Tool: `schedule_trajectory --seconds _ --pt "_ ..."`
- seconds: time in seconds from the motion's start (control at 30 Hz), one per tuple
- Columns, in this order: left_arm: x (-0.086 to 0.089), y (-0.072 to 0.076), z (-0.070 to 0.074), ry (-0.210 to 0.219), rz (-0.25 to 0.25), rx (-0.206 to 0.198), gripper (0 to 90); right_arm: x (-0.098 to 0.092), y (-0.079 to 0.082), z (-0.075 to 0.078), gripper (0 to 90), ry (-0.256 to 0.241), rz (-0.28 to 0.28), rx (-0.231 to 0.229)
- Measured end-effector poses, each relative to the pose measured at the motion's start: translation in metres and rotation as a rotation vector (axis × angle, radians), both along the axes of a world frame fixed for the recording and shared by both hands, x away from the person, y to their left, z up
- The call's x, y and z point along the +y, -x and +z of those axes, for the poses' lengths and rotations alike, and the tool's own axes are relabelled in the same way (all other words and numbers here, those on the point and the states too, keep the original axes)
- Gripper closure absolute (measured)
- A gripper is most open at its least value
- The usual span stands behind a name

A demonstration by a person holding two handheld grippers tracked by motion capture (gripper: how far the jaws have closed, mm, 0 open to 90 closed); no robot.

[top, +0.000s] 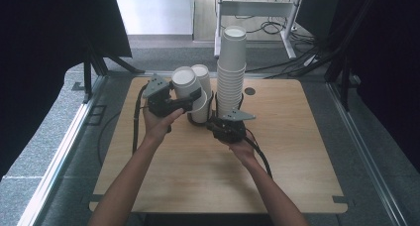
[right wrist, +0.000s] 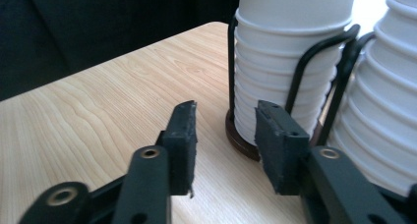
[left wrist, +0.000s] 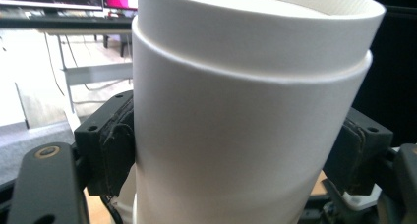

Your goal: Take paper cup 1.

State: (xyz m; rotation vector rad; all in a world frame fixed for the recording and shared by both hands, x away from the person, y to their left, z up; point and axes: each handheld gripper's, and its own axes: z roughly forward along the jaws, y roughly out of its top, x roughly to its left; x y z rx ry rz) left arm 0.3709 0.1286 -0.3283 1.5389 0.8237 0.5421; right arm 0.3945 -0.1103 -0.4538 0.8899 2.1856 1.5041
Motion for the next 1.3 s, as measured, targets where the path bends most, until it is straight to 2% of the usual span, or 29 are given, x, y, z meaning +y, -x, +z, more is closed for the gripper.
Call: schedule_trajectory --seconds 0.03,0.1,0.17,0.2,0.37,0.4,0.43,0.5,0.53,0.57,0.6,0.7,0.73,0.87,0.97,1.0,1.07,1.13,1.23,1.27,1.3 --pt "0.000 0.000 0.000 0.000 0.000 0.000 18.3 0.000 0.000 0.000 59.1 0.000 0.000 0.000" --pt "0.002 0.003 -0.010 -0.007 -0.010 0.017 18.3 -0.006 0.011 -0.003 55.2 0.004 -0.011 -0.036" --pt "0.003 0.004 -0.012 -0.015 -0.010 0.015 18.3 -0.008 0.014 -0.004 53.5 0.005 -0.010 -0.038" --pt "0.003 0.007 -0.018 -0.022 -0.016 0.018 18.3 -0.012 0.021 -0.006 51.3 0.007 -0.016 -0.049" --pt "0.003 0.017 -0.028 -0.030 -0.035 0.024 18.2 -0.023 0.034 -0.010 47.8 -0.017 -0.025 -0.037" --pt "0.002 0.023 -0.033 -0.036 -0.046 0.021 18.2 -0.028 0.039 -0.013 45.8 -0.026 -0.028 -0.045" --pt "0.002 0.023 -0.033 -0.036 -0.046 0.021 18.2 -0.030 0.041 -0.013 44.9 -0.023 -0.030 -0.050" --pt "0.001 0.031 -0.040 -0.040 -0.050 0.022 18.1 -0.032 0.044 -0.015 44.0 -0.021 -0.035 -0.055" --pt "0.000 0.035 -0.047 -0.049 -0.045 0.030 18.1 -0.036 0.049 -0.016 42.7 -0.038 -0.038 -0.046" --pt "0.000 0.035 -0.047 -0.049 -0.045 0.030 18.1 -0.036 0.049 -0.016 42.7 -0.038 -0.038 -0.046" --pt "-0.002 0.041 -0.054 -0.049 -0.041 0.044 18.1 -0.039 0.054 -0.017 42.2 -0.054 -0.040 -0.041" --pt "-0.003 0.044 -0.059 -0.051 -0.046 0.054 18.1 -0.041 0.058 -0.018 40.9 -0.043 -0.032 -0.040" --pt "-0.005 0.048 -0.064 -0.068 -0.044 0.059 18.1 -0.044 0.064 -0.016 38.5 -0.020 -0.021 -0.058" --pt "-0.009 0.055 -0.071 -0.086 -0.057 0.074 18.1 -0.050 0.071 -0.013 35.6 -0.039 -0.001 -0.061" --pt "-0.010 0.058 -0.074 -0.088 -0.061 0.079 18.1 -0.052 0.075 -0.010 34.6 -0.032 -0.002 -0.072" --pt "-0.010 0.060 -0.079 -0.062 -0.070 0.091 18.1 -0.053 0.077 -0.010 34.1 -0.038 0.003 -0.073" --pt "-0.011 0.061 -0.081 -0.054 -0.076 0.094 18.1 -0.053 0.078 -0.009 33.7 -0.034 0.009 -0.078" --pt "-0.013 0.063 -0.087 -0.064 -0.074 0.095 18.1 -0.055 0.081 -0.008 33.0 -0.020 0.008 -0.089" --pt "-0.014 0.064 -0.095 -0.051 -0.089 0.106 18.1 -0.061 0.085 -0.004 31.1 -0.034 0.006 -0.094" --pt "-0.016 0.063 -0.101 -0.058 -0.095 0.126 18.1 -0.065 0.088 -0.002 30.3 -0.047 0.002 -0.096" --pt "-0.016 0.063 -0.101 -0.058 -0.095 0.126 18.1 -0.065 0.088 -0.002 30.3 -0.047 0.002 -0.096"
